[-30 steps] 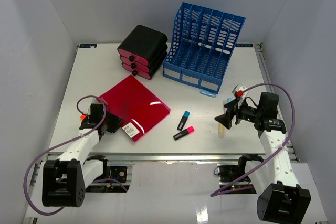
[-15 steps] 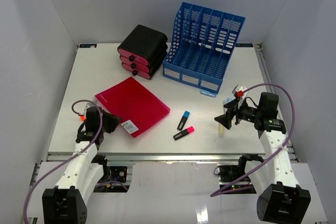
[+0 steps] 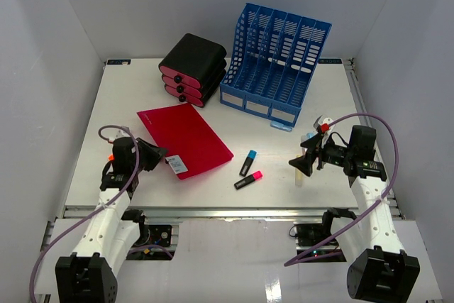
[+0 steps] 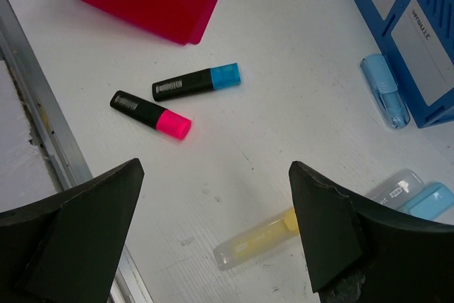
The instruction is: Organize the desk
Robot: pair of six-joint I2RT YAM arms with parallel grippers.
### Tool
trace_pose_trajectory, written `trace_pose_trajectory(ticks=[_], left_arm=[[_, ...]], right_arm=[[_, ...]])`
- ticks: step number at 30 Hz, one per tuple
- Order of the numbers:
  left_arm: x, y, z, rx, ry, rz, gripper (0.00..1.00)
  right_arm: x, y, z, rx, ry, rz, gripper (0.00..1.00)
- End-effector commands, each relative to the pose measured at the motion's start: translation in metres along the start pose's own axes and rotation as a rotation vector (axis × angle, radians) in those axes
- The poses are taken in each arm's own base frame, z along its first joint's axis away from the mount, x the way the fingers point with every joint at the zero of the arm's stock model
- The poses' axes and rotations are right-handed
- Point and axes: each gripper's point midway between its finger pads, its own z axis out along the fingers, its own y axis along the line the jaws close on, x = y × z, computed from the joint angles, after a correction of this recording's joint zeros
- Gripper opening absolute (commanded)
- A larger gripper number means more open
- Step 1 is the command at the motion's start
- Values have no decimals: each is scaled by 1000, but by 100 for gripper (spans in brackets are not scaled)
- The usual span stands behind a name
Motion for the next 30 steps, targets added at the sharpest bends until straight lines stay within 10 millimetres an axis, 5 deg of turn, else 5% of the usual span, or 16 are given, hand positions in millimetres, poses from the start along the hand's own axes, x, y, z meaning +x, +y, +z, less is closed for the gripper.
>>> trace_pose_trajectory(ticks=[1,14,30], left_arm=[[-25,-49,-12,156,-55,86,0],[-30,-98,-39,349,-51,115,0],[1,-127,-82,549,92,168,0]], right_arm=[[-16,3,-1,-46,-28,-27,90],[-45,2,14,-192,-37,126,93],[-70,33,99,-445,73,356,90]])
